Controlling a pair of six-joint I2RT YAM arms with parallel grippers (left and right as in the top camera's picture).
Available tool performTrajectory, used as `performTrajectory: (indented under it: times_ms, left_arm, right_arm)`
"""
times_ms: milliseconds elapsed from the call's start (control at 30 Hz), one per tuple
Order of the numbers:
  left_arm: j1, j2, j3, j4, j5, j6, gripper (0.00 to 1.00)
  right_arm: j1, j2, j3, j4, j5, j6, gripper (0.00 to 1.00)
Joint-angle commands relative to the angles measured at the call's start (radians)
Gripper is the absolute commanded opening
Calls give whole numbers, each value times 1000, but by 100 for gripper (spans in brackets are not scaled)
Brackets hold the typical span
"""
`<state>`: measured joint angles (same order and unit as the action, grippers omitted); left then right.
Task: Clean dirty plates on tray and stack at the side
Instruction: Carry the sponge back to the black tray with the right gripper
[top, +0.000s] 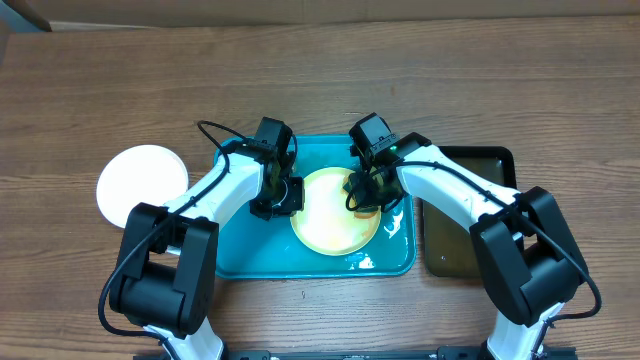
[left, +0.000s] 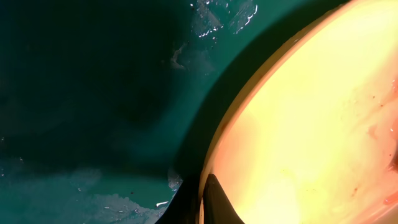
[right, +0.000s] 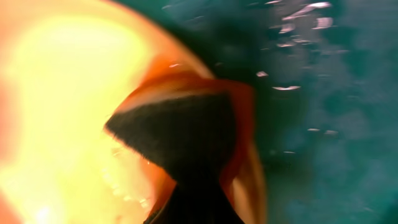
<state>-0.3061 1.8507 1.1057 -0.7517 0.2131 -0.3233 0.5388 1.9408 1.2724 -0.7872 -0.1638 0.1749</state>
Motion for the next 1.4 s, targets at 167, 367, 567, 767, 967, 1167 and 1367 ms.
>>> performTrajectory:
  times_ms: [167, 367, 567, 767, 967, 1167, 1367]
  left_arm:
    - [11, 40, -22, -7, -89, -22, 4]
    - [11, 40, -22, -7, -89, -22, 4]
    - [11, 40, -22, -7, -89, -22, 4]
    - [11, 40, -22, -8, -89, -22, 4]
    - [11, 40, -22, -8, -89, -21, 4]
    - [11, 40, -22, -8, -89, -21, 4]
    - [11, 40, -22, -7, -90, -21, 4]
  right_arm:
    - [-1, -13, 52, -45, -290, -182, 4]
    - [-24, -33, 52, -44, 13, -14, 4]
    - [-30, -33, 44, -114, 209, 152, 4]
    - [-30, -32, 21, -108, 296, 326, 4]
    - [-29, -43, 67, -68, 298, 263, 4]
    - [-38, -125, 117, -96, 335, 312, 4]
    - [-71, -159, 117, -184, 336, 328, 4]
